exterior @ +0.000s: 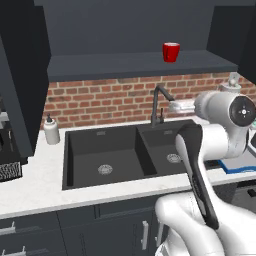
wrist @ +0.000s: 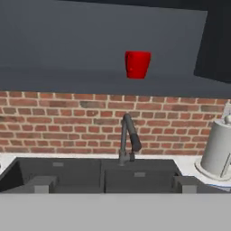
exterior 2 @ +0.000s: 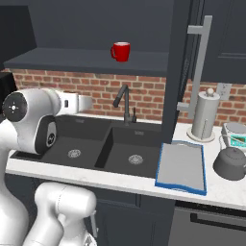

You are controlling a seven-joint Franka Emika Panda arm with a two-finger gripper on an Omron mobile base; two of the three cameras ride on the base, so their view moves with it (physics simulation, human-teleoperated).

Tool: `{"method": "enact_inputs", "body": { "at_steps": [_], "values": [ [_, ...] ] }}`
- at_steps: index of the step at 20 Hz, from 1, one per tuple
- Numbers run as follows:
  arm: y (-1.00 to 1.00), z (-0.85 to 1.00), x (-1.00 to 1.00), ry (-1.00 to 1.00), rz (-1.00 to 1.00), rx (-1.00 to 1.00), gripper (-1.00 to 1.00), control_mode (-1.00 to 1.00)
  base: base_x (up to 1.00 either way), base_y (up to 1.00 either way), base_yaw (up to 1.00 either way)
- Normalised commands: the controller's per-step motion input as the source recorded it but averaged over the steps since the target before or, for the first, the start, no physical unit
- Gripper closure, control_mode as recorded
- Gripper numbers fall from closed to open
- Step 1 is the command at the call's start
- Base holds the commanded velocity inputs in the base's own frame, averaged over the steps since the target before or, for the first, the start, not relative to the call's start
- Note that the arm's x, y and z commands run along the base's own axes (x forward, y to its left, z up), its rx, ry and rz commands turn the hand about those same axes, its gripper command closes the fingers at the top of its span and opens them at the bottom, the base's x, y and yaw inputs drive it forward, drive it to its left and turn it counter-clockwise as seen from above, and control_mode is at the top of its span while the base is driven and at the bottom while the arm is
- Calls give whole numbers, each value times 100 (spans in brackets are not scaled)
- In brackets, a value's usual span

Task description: Pick the kettle from the counter and place it on the tray. Then pick the mug from the cabinet and place it on the tray. Then close the cabinet doors.

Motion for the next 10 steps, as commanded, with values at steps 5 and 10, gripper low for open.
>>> {"method": "enact_inputs", "body": {
  "at_steps": [5,10],
  "values": [
    [0,56,15,-14,-21,0,-100,-100,0,0,0],
    [0,33,35,-5,-20,0,-100,-100,0,0,0]
  ]
}}
